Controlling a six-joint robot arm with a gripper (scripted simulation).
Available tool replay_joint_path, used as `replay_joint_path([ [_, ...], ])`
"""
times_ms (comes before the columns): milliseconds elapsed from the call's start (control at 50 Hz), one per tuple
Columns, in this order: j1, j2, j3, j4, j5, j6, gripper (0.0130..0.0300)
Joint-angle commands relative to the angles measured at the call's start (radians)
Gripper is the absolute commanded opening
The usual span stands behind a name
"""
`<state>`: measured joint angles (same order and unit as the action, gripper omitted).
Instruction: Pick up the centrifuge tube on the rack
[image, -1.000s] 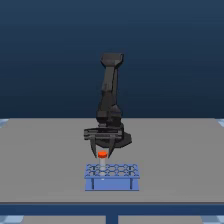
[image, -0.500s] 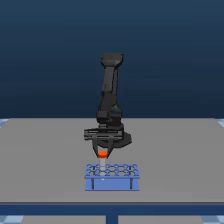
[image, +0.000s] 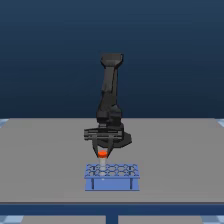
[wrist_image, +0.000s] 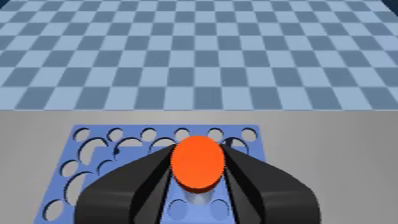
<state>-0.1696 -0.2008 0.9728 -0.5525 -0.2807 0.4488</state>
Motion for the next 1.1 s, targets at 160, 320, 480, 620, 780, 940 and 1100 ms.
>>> replay_joint_path([
  [160,0.000,-0.018,-0.009,-0.051,0.022,0.053,0.0130],
  [320,0.000,-0.033,-0.017,-0.104,0.041,0.109,0.0130],
  [480,0.000,-0.049,-0.026,-0.175,0.061,0.182,0.0130],
  [620,0.000,-0.066,-0.036,-0.264,0.080,0.272,0.0130],
  [780,0.000,-0.083,-0.047,-0.370,0.098,0.380,0.0130],
  [940,0.000,-0.097,-0.058,-0.488,0.112,0.500,0.0130],
  [1100,0.000,-0.113,-0.071,-0.646,0.124,0.660,0.0130],
])
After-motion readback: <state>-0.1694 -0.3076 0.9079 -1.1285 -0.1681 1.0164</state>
